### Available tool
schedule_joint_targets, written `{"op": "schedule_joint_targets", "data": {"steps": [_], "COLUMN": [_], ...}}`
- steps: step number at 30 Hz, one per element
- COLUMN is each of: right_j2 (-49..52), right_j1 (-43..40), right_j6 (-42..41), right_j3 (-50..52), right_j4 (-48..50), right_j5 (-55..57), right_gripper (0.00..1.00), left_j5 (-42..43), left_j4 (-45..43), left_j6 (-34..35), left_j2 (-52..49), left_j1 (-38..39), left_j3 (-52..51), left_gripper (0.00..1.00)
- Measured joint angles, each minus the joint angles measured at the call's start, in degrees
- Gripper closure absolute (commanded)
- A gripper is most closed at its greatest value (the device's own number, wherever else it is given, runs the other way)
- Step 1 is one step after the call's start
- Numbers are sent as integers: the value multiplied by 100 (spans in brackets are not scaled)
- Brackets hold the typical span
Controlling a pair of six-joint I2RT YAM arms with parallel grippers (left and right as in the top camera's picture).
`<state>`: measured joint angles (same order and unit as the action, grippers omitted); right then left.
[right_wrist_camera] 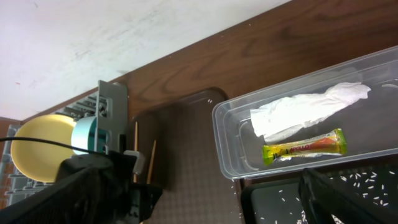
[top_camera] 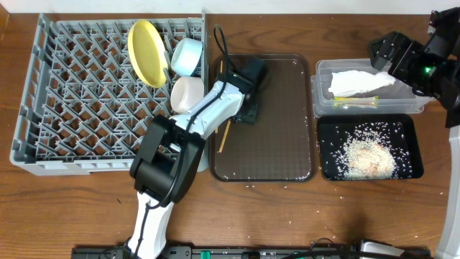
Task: Sort waste into correct bins and load items into the dishwasher
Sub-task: 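Move the left gripper to a chopstick on the dark tray and grasp it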
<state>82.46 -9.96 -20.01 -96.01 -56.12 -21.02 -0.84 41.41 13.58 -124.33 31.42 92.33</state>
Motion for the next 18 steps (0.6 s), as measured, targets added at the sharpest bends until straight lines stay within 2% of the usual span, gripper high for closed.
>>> {"op": "schedule_joint_targets", "data": {"steps": [4,14,18], "right_j2": [0,0,0], "right_j1": [0,0,0], "right_j6": [0,0,0], "right_j3": [0,0,0], "right_j4": [0,0,0], "right_j5": [0,0,0], "right_gripper": [1,1,1], "left_j5": [72,822,1021], "left_j4": [-31,-22,-17], "left_j6": [2,-63,-94], "left_j2": [-103,-103,-103], "left_j1": [-192,-319,-223], "left_j3": [0,0,0], "left_gripper": [47,90,92]}}
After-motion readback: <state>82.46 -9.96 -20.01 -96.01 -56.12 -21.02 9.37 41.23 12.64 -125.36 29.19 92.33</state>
